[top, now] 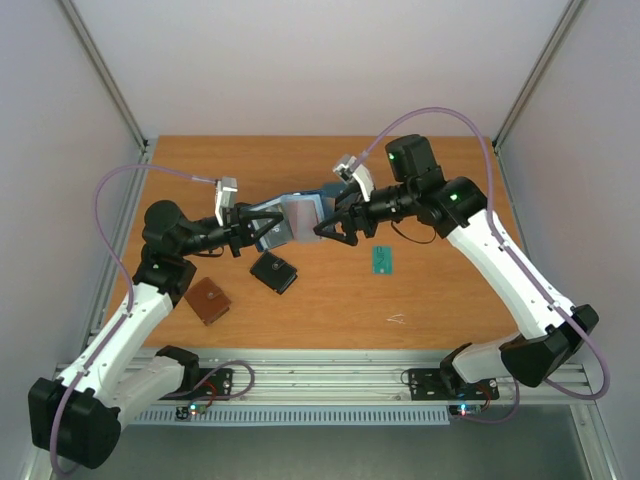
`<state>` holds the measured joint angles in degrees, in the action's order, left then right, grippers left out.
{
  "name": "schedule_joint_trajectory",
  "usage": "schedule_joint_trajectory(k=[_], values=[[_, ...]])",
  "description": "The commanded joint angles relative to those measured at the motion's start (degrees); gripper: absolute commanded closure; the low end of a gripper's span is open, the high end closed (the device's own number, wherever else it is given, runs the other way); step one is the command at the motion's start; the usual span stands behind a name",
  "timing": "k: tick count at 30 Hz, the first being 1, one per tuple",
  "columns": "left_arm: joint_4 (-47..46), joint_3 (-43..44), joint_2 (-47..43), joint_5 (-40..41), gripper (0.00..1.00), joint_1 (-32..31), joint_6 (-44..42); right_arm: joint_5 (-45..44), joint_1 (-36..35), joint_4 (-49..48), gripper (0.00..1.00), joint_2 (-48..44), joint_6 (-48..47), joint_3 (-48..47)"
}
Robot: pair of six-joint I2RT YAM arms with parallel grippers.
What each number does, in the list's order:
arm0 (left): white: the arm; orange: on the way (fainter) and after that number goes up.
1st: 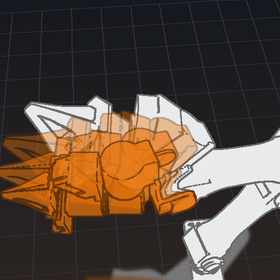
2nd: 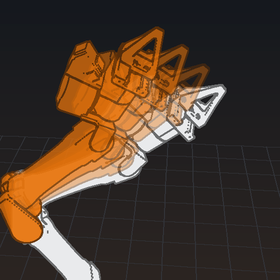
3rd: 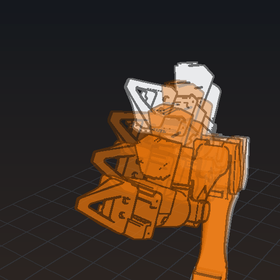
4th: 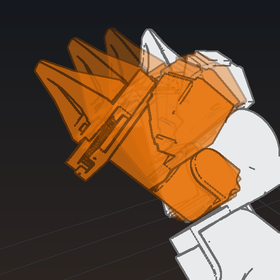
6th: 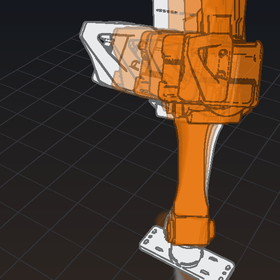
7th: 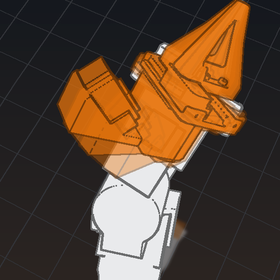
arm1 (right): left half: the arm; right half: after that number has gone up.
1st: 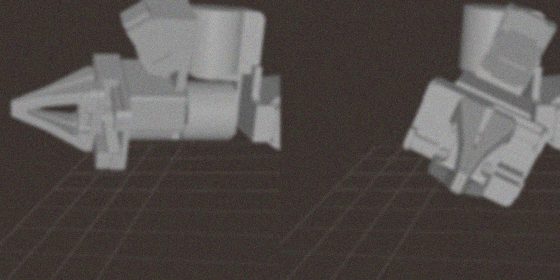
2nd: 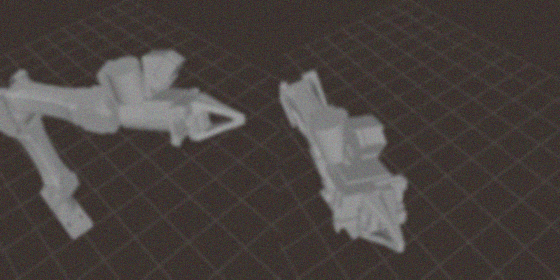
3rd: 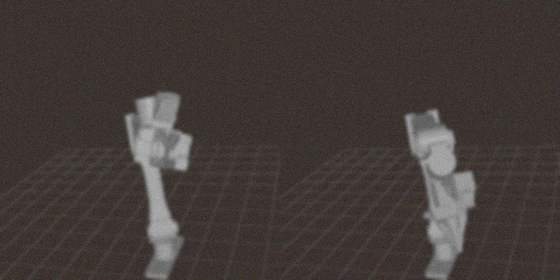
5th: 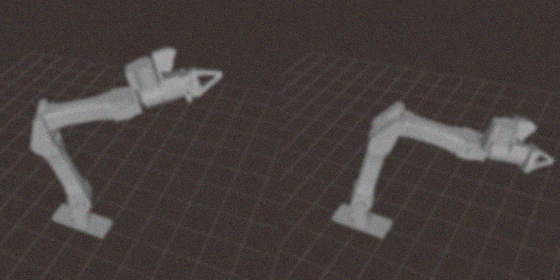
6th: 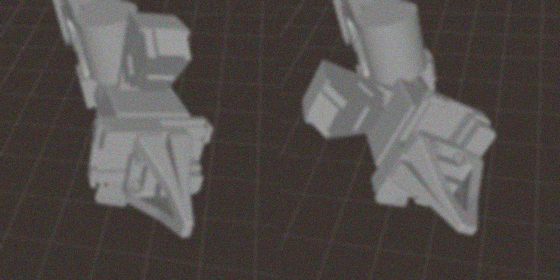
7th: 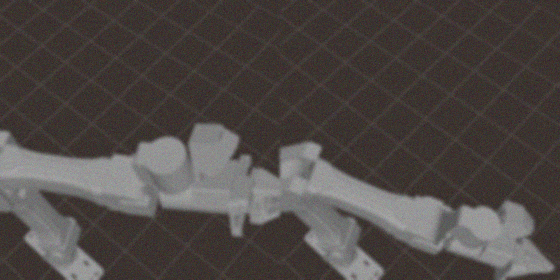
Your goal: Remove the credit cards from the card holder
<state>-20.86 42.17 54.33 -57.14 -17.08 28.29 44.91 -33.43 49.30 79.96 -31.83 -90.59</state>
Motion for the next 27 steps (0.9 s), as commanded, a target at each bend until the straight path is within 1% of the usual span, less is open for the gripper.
schedule_joint_trajectory(k=[1, 3, 5, 7, 10, 15, 18, 22, 27], values=[[-5.05, -0.49, -1.34, 0.03, 1.0, -0.25, 0.19, 3.12, 2.55, 1.62, 0.1, -2.59, -1.11, -0.99], [-5.05, -0.5, -1.33, 0.02, 1.0, -0.23, 0.25, 3.43, 3.04, 3.06, 0.1, -2.78, -1.82, -1.69], [-4.99, -0.51, -1.36, 0.02, 1.0, -0.27, 0.19, 1.73, 3.21, 3.6, 0.1, -2.88, -1.91, -1.87], [-5.05, -0.51, -1.28, 0.06, 1.0, -0.23, 0.26, -0.39, 3.22, 3.29, 0.13, -2.32, -0.81, -1.77], [-4.89, -0.43, -1.29, 0.02, 1.0, -0.26, 0.27, -0.64, 3.17, 2.24, 0.19, -1.22, 0.75, -1.88], [-4.73, -0.28, -1.12, 0.12, 1.0, -0.24, 0.23, 0.83, 3.02, -0.27, 0.21, 0.17, 2.17, -1.09], [-4.64, -0.25, -1.04, 0.12, 1.0, -0.31, 0.18, -0.36, 3.05, -0.37, 0.27, 0.81, 2.39, -1.08], [-4.68, -0.17, -0.82, 0.1, 1.0, -0.28, 0.18, -2.85, 2.67, -0.44, 0.31, 1.79, 2.84, -1.25], [-4.53, -0.15, -0.64, 0.19, 1.0, -0.24, 0.1, -2.66, 2.06, -0.91, 0.31, 2.84, 3.0, -1.84]])
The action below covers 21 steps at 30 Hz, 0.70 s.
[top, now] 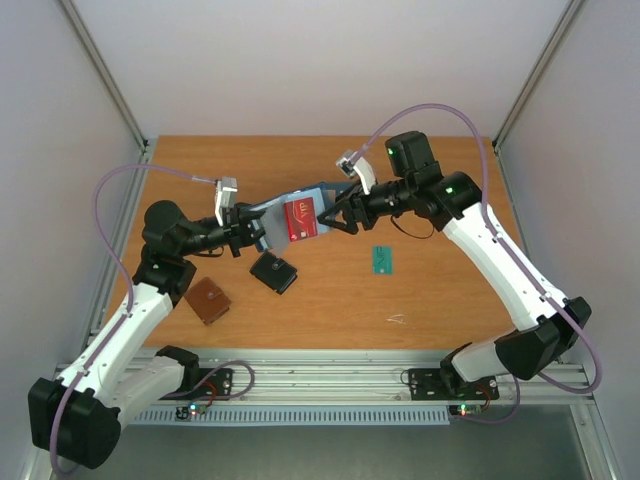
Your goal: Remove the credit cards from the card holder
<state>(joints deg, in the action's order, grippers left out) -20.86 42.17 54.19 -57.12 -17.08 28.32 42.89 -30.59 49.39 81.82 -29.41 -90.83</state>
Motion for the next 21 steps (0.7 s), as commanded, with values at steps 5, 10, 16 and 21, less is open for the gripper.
schedule_joint_trajectory(k=[5, 10, 16, 21], values=[[-4.07, -0.15, -0.41, 0.47, 1.0, -0.2, -0.22, 1.49, -1.4, -0.24, 0.28, 2.06, -0.1, -2.68], [-1.89, -0.07, -0.58, 2.01, 1.0, -0.23, -0.93, 4.58, -1.4, 1.08, 0.27, 1.51, -1.41, -2.59], [-0.07, -0.42, -1.01, 3.09, 1.0, -0.18, -2.63, 9.0, -1.4, 6.41, 0.25, 2.49, -4.13, -4.22], [-0.12, -0.39, -1.05, 2.9, 1.0, -0.23, -2.58, 13.32, -1.4, 8.64, 0.26, 4.3, -4.11, -6.22]])
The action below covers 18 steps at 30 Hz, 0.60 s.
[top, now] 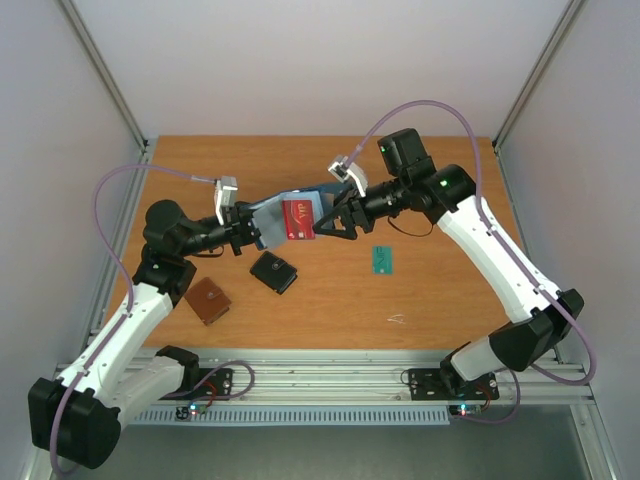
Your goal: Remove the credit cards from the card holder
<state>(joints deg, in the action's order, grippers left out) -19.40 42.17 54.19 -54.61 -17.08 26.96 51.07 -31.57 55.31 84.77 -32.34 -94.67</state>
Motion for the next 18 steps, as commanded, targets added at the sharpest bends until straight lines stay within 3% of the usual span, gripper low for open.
schedule_joint_trajectory(k=[1, 5, 6, 11, 16, 17, 18], values=[[-1.61, -0.42, -1.05, 0.3, 1.0, -0.28, -1.13, 5.3, -0.42, 1.68, 0.26, 1.37, -0.2, -2.02], [-1.53, -0.42, -1.09, 0.33, 1.0, -0.24, -1.04, 6.19, -0.43, -2.19, 0.28, 1.41, 2.32, -1.44], [-1.52, -0.42, -1.11, 0.31, 1.0, -0.23, -1.03, 5.2, -0.49, -3.51, 0.33, 1.18, 2.96, -1.1], [-1.69, -0.53, -1.05, 0.29, 1.0, -0.24, -0.78, -1.11, -0.51, -8.76, 0.95, -0.66, 6.99, 1.85], [-0.83, -0.77, -1.4, 2.45, 1.0, -0.19, -0.69, -5.8, -0.27, -9.49, 0.99, -2.39, 7.74, 3.31], [0.69, -0.82, -1.62, 4.01, 0.98, -0.17, -0.81, -7.12, -0.13, -9.05, 0.99, -2.66, 7.81, 3.43], [2.54, -0.92, -1.89, 6.14, 0.85, -0.2, -1.18, -8.44, 0.11, -8.62, 0.99, -2.92, 7.96, 3.56]])
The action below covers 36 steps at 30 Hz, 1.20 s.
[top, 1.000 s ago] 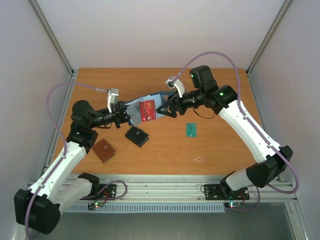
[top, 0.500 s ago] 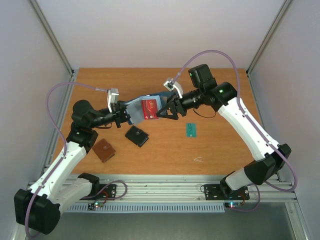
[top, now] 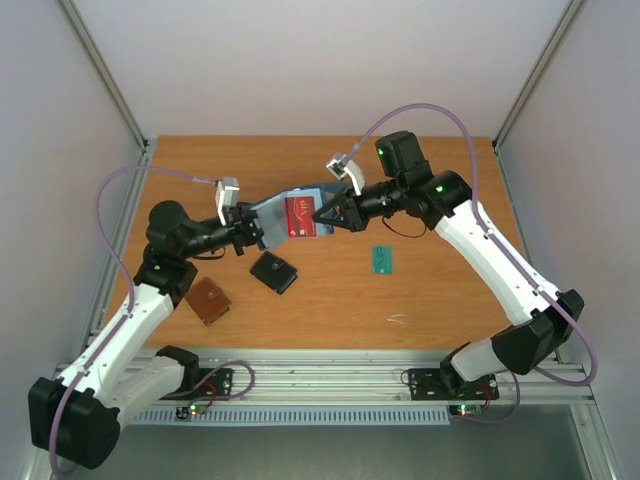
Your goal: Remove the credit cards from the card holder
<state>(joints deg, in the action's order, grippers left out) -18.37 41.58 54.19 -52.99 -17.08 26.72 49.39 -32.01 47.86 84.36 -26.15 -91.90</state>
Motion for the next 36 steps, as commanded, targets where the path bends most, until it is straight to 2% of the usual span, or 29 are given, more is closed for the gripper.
schedule_joint_trajectory(k=[1, 2, 4, 7, 9, 12, 14, 16, 18, 20, 25, 29, 36], values=[[3.82, -0.4, -2.04, 7.83, 0.73, -0.12, -1.66, -8.27, 0.9, -0.67, 0.99, -2.79, 2.1, 0.88], [6.42, -0.4, -2.38, 11.85, 0.64, -0.11, -2.33, -10.24, 1.32, -0.28, 0.99, -3.06, 2.73, 0.99], [12.33, 0.02, -2.88, 23.0, 0.55, -0.04, -3.74, -15.34, 2.55, 0.11, 0.99, -3.67, 5.66, 1.38], [17.39, 0.53, -3.15, 38.86, 0.55, 1.34, -5.39, -27.41, 3.66, 3.55, 0.99, -3.3, 9.29, 0.28], [17.56, 0.81, -3.34, 40.89, 0.58, 2.22, -7.25, -32.5, 3.69, 6.01, 0.99, -2.33, 10.81, -1.27], [14.16, 0.84, -3.99, 32.38, 0.63, 2.3, -11.0, -33.08, 2.56, 5.16, 0.99, -1.7, 12.23, -1.6], [8.94, 0.49, -3.74, 19.13, 0.67, 2.25, -11.17, -32.67, 1.22, 3.96, 0.99, -1.29, 11.72, -1.77], [2.43, 0.17, -2.97, 5.24, 0.64, 1.66, -8.75, -28.78, -0.04, 1.92, 0.99, -0.97, 10.48, -1.81], [0.44, 0.38, -2.16, -2.98, 0.61, -0.2, -4.83, -22.78, -1.68, -0.87, 0.99, -1.24, 8.04, -1.49], [2.78, 0.48, -1.96, -4.29, 0.63, -1.39, -6.71, -16.89, -3.59, -3.14, 0.99, -1.75, 4.91, -1.01], [5.59, 1.09, -1.53, -1.4, 0.69, -1.39, -8.12, -6.64, -5.68, -5.71, 0.99, -2.33, 0.93, -0.48], [6.29, 1.23, -2.24, 0.49, 0.71, -1.39, -7.17, -1.9, -5.65, -4.89, 0.99, -2.66, -1.36, -0.75], [3.55, 1.04, -1.86, -3.97, 0.72, -1.42, -7.14, 3.03, -6.23, -0.93, 0.99, -1.49, -4.26, -2.47]])
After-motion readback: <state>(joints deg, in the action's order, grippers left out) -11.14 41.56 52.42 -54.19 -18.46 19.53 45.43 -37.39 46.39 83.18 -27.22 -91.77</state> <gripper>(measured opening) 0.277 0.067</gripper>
